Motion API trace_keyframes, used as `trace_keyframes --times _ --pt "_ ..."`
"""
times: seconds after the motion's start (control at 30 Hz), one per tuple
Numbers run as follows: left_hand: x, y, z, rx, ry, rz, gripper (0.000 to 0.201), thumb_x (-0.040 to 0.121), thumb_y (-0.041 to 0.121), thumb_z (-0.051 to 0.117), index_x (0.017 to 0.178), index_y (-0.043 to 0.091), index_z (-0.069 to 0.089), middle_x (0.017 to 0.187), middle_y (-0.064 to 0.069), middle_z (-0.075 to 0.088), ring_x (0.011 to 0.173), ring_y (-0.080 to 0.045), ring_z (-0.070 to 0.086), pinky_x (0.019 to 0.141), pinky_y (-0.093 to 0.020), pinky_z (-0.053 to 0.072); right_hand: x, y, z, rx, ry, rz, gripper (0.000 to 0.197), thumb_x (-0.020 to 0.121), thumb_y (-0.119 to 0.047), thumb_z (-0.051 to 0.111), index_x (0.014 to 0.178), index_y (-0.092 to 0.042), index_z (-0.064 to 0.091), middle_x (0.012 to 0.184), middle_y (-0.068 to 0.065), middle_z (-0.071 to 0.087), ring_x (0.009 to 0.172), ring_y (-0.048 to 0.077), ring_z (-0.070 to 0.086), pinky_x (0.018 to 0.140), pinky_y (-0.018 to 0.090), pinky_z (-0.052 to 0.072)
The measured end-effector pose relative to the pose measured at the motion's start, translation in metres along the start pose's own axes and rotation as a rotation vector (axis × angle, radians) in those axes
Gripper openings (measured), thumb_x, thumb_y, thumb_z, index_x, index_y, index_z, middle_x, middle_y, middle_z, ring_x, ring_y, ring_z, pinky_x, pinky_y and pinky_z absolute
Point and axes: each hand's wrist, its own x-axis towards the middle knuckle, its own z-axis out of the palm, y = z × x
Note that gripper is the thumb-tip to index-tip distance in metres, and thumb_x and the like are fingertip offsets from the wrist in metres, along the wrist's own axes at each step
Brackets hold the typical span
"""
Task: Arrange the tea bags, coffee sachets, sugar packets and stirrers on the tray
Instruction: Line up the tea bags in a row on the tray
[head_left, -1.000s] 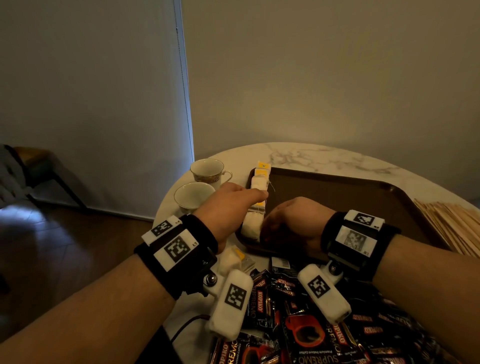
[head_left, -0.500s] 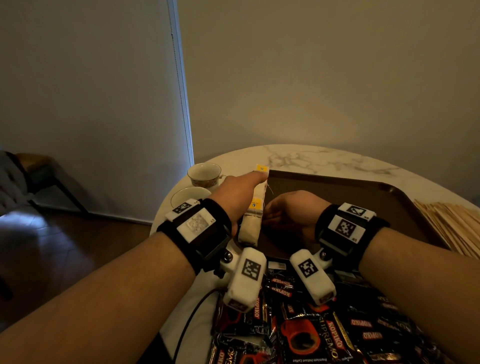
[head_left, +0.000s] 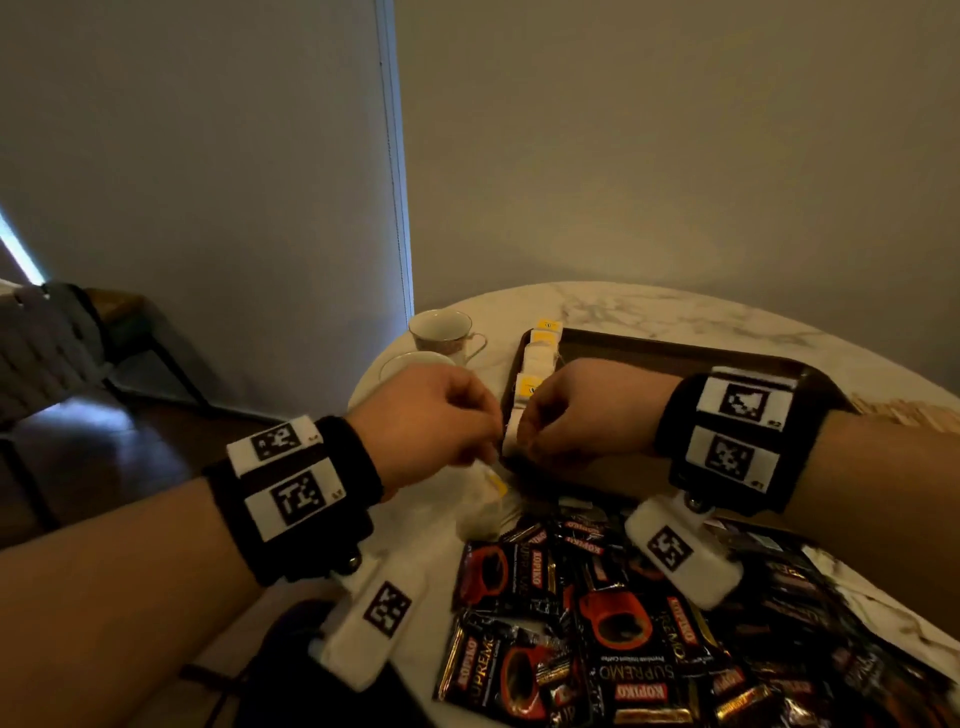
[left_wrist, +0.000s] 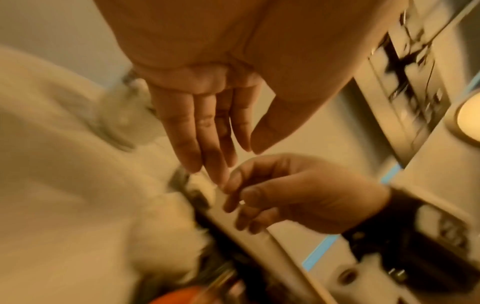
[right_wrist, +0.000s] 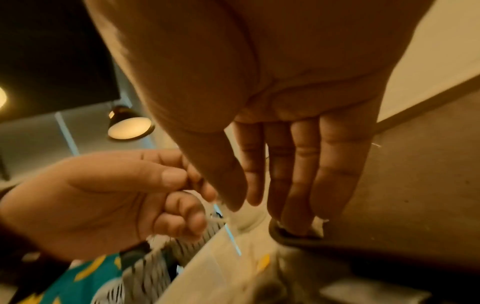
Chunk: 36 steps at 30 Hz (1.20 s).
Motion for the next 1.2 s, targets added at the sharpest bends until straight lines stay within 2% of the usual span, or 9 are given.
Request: trace_keyframes --times 0.13,0.23,0.43,0.57,0.73,0.87,1.03,1.13,1.2 --pt "-0.010 -0.026 -0.006 0.209 -0.157 -0.172 0.022 0.090 0.015 0.078 0.110 0.017 0.068 0.097 -0.008 0.078 0.086 -0.021 0.077 0.083 -0.039 0.064 -0.002 -0.021 0.023 -0.343 -0.049 -0.047 0.024 0.089 -0.046 0.073 0.107 -0.029 0.077 0.100 -0.008 0.074 0.094 0.012 0.067 0.085 0.031 0.058" --pt "-0.008 -0.036 -0.007 0.293 -0.139 -0.256 0.047 0.080 0.027 0.086 0.122 0.024 0.065 0.100 0.000 0.077 0.087 -0.015 0.074 0.071 -0.029 0.061 0.002 -0.031 0.035 -0.478 -0.087 -0.004 0.036 0.089 -0.050 0.072 0.108 -0.020 0.076 0.101 -0.002 0.074 0.095 0.017 0.068 0.087 0.036 0.060" --pt "0.003 -0.036 0.002 0.510 -0.121 -0.167 0.058 0.084 0.037 0.082 0.136 0.022 0.060 0.110 0.000 0.071 0.092 -0.014 0.068 0.077 -0.027 0.059 0.006 -0.044 0.043 -0.535 -0.136 -0.015 0.033 0.092 -0.047 0.071 0.112 -0.021 0.077 0.105 -0.001 0.075 0.099 0.018 0.068 0.091 0.035 0.058" --pt "0.006 -0.038 0.005 0.595 -0.084 -0.137 0.036 0.084 0.029 0.082 0.117 0.025 0.069 0.109 0.001 0.069 0.094 -0.016 0.064 0.076 -0.026 0.054 0.006 -0.042 0.040 -0.380 -0.154 -0.028 0.021 0.093 -0.035 0.071 0.112 -0.032 0.077 0.105 -0.008 0.076 0.099 0.013 0.069 0.092 0.033 0.058" --pt "0.006 -0.040 -0.001 0.463 -0.051 -0.083 0.014 0.085 0.020 0.078 0.097 0.021 0.072 0.095 0.000 0.072 0.085 -0.014 0.065 0.077 -0.031 0.057 0.007 -0.023 0.029 0.007 -0.050 0.012 0.009 0.087 -0.025 0.078 0.095 -0.029 0.078 0.089 -0.007 0.077 0.078 0.006 0.072 0.066 0.020 0.055" --pt "0.003 -0.034 -0.002 0.309 -0.027 -0.010 0.013 0.083 0.016 0.080 0.083 0.021 0.068 0.082 -0.001 0.070 0.074 -0.018 0.066 0.078 -0.042 0.063 0.007 -0.008 0.015 0.235 -0.041 0.039 0.015 0.087 -0.022 0.080 0.101 -0.022 0.076 0.098 0.001 0.078 0.092 0.016 0.075 0.088 0.035 0.061" --pt "0.009 -0.016 0.005 0.071 0.005 0.086 0.015 0.089 0.012 0.077 0.099 0.018 0.068 0.095 -0.005 0.073 0.088 -0.022 0.074 0.075 -0.040 0.066 0.002 0.013 0.008 0.477 -0.063 -0.018 0.022 0.088 -0.016 0.077 0.110 -0.017 0.075 0.107 0.010 0.077 0.108 0.031 0.071 0.099 0.048 0.057" --pt "0.023 -0.006 0.013 -0.075 0.077 0.116 0.025 0.088 0.000 0.074 0.105 0.018 0.066 0.099 -0.008 0.075 0.087 -0.024 0.076 0.071 -0.039 0.066 0.002 0.026 0.005 0.562 0.045 -0.036 0.016 0.088 -0.011 0.076 0.104 -0.014 0.075 0.099 0.011 0.078 0.088 0.024 0.074 0.090 0.043 0.059" --pt "0.032 -0.001 0.018 -0.168 0.106 0.134 0.030 0.087 -0.005 0.072 0.107 0.016 0.066 0.096 -0.009 0.078 0.087 -0.025 0.077 0.076 -0.044 0.065 0.003 0.035 0.003 0.675 0.048 -0.025 0.013 0.089 -0.013 0.075 0.102 -0.013 0.075 0.087 0.008 0.076 0.073 0.016 0.070 0.074 0.035 0.058"
